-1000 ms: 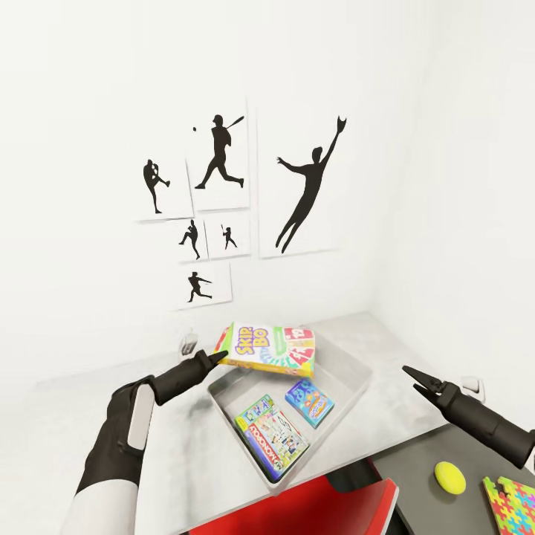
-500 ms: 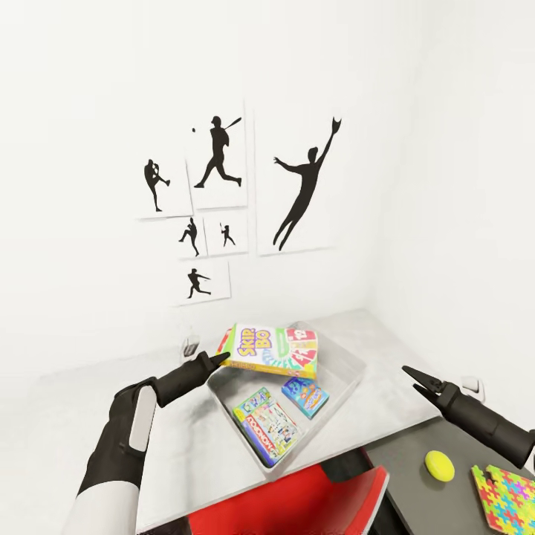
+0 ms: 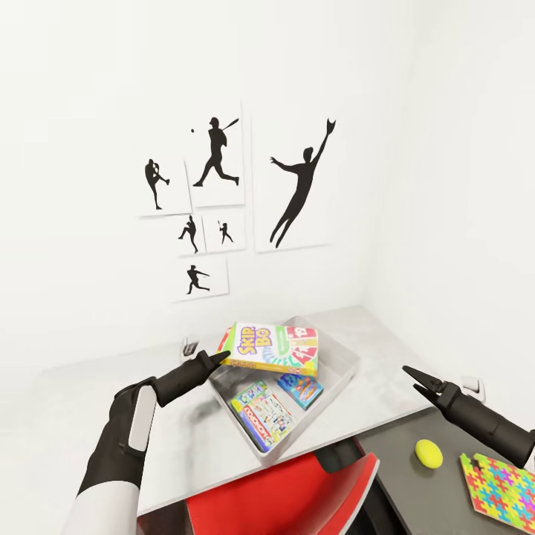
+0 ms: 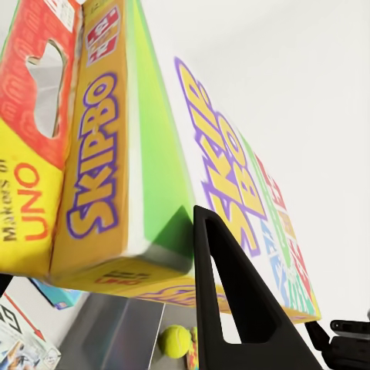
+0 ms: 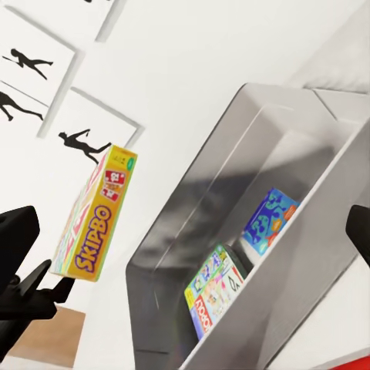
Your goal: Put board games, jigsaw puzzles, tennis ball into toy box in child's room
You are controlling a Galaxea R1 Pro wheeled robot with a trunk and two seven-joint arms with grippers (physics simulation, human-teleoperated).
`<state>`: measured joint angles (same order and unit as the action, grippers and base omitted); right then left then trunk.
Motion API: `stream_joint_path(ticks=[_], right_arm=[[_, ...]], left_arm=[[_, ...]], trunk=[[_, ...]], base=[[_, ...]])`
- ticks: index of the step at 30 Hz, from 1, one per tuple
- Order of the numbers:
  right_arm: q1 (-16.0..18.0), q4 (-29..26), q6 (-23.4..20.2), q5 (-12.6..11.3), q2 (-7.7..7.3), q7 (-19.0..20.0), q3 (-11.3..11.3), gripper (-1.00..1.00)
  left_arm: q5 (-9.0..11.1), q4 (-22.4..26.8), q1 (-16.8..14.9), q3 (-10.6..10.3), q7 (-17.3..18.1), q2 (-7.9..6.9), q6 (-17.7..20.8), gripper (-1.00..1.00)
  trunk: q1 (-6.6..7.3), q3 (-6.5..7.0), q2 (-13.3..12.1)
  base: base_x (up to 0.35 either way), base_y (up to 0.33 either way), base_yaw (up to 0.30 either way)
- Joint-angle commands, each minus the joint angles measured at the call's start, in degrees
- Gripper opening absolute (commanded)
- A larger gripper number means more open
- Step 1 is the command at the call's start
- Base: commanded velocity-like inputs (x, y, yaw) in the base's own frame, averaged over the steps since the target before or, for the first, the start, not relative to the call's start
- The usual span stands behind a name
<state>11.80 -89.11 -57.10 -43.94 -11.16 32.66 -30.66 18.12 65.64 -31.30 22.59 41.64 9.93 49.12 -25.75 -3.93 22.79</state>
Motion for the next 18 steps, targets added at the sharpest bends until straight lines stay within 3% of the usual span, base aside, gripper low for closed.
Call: stream_joint_path(ticks=[1,18], right_arm=[[0.1,0.0,-0.3,0.3,0.0,0.4,-0.1,1.0],[0.1,0.0,-0.4,0.3,-0.06,0.4,-0.1,1.0]], left_arm=[[-0.1,0.0,-0.1,0.2,0.3,0.06,0.3,-1.0],[-0.1,0.0,-0.1,0.3,0.3,0.06,0.2,-1.0]], trunk=[[-0.04,-0.13,0.1],[-0.04,-0.13,0.1]], base=[[-0.002,-0.001,0.0],[-0.073,-0.001,0.0]])
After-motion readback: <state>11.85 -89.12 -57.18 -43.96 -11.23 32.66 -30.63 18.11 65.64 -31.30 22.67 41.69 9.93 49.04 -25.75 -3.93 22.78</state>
